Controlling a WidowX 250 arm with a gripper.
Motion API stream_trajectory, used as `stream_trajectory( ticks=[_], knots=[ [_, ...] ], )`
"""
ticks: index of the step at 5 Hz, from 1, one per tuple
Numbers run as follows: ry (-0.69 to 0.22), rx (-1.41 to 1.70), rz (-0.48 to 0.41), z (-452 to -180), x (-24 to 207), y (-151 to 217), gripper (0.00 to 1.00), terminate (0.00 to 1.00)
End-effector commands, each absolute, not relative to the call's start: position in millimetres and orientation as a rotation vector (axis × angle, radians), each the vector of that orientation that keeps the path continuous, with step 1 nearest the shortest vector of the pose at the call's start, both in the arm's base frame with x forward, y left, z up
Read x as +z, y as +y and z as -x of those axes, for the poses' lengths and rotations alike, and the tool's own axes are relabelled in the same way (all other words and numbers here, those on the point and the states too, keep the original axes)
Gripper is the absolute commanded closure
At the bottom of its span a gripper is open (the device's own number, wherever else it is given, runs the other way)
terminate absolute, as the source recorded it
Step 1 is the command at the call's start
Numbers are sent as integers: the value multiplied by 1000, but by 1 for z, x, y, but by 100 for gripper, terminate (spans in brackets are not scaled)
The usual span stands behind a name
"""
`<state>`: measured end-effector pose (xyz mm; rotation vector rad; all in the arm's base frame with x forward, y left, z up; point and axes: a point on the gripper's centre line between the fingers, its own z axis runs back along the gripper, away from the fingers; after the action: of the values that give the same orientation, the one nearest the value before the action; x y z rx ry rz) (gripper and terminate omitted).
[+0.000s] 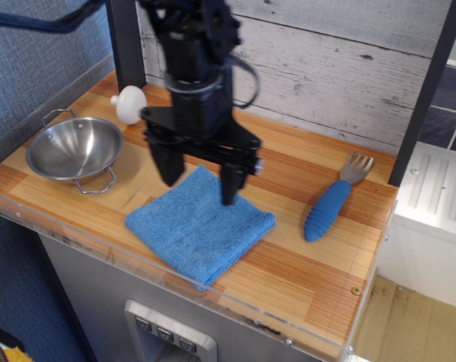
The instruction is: Put the pot right on top of the napkin.
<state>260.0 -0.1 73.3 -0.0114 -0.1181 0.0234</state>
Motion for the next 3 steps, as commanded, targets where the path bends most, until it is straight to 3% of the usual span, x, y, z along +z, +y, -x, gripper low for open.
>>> stream_trajectory(
  ticks=[1, 3],
  knots=[
    [-123, 106, -42, -265, 77, 40, 0, 0],
    [-126, 170, -128, -283, 73, 79, 0, 0]
  ],
)
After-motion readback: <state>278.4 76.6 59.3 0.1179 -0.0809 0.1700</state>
